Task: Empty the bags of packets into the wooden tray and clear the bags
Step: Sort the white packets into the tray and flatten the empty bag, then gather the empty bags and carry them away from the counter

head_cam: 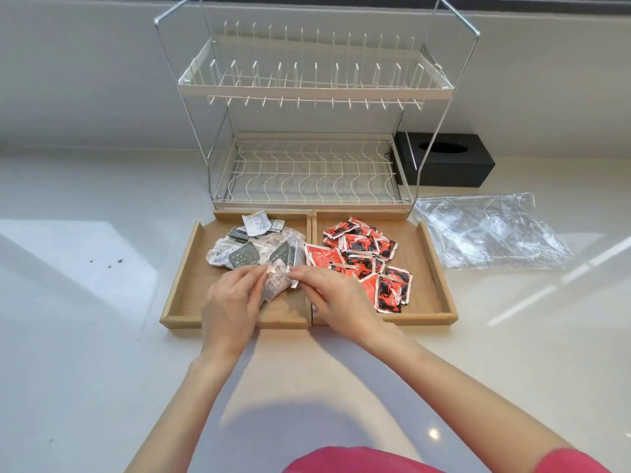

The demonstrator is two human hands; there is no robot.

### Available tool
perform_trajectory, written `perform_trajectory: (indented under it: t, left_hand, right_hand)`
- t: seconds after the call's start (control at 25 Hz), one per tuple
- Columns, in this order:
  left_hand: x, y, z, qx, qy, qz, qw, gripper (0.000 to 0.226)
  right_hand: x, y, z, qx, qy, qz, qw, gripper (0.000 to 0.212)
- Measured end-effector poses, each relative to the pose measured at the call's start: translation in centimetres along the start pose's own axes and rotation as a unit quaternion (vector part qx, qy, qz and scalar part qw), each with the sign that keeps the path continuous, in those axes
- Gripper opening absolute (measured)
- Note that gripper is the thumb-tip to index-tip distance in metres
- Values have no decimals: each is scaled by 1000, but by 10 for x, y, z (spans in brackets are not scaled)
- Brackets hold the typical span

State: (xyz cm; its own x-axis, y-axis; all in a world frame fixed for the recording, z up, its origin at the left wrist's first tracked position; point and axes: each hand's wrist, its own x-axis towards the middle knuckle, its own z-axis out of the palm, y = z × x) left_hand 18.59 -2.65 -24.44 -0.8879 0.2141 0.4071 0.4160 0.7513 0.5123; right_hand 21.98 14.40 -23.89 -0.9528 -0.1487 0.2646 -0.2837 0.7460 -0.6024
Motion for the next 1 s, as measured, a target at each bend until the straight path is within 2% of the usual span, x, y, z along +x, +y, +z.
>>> perform_trajectory:
  t: [0.24,0.36,0.44,0.52,0.6,0.68,0.72,0.76,0.88,1.0]
  left_hand:
    - [-1,-26,14,44,-61,-55,996,27]
    - [-8,-32,24,67,-122,-75,987,25]
    - [-9,-27,25,65,-174,-110,976,32]
    - [-9,-23,25,93,-239,-127,958,43]
    - [-11,-18,26,141,-309,-119,933,51]
    - [-12,-16,24,171,-351,-114,913,55]
    - [-11,-16,23,178,-366,-115,906,56]
    - [-10,-16,22,184,-378,-116,900,57]
    - [-8,-13,19,193,-391,-115,893,59]
    - [-5,-9,12,167,-348,-130,913,57]
  right_hand:
    - [16,10,32,-69,-70,-27,995,31]
    - [14,16,39,-103,-113,-27,988,32]
    - [12,15,39,-100,-165,-11,981,37]
    - [8,14,40,-121,-201,0,972,50]
    - [5,13,41,-152,-223,-10,963,75]
    - [4,13,40,-167,-258,-8,951,95]
    - [5,12,40,-173,-270,-3,947,98]
    - [6,10,37,-178,-277,-1,944,93]
    - [10,8,31,-150,-273,1,950,56]
    - [10,7,21,-117,-225,-11,967,52]
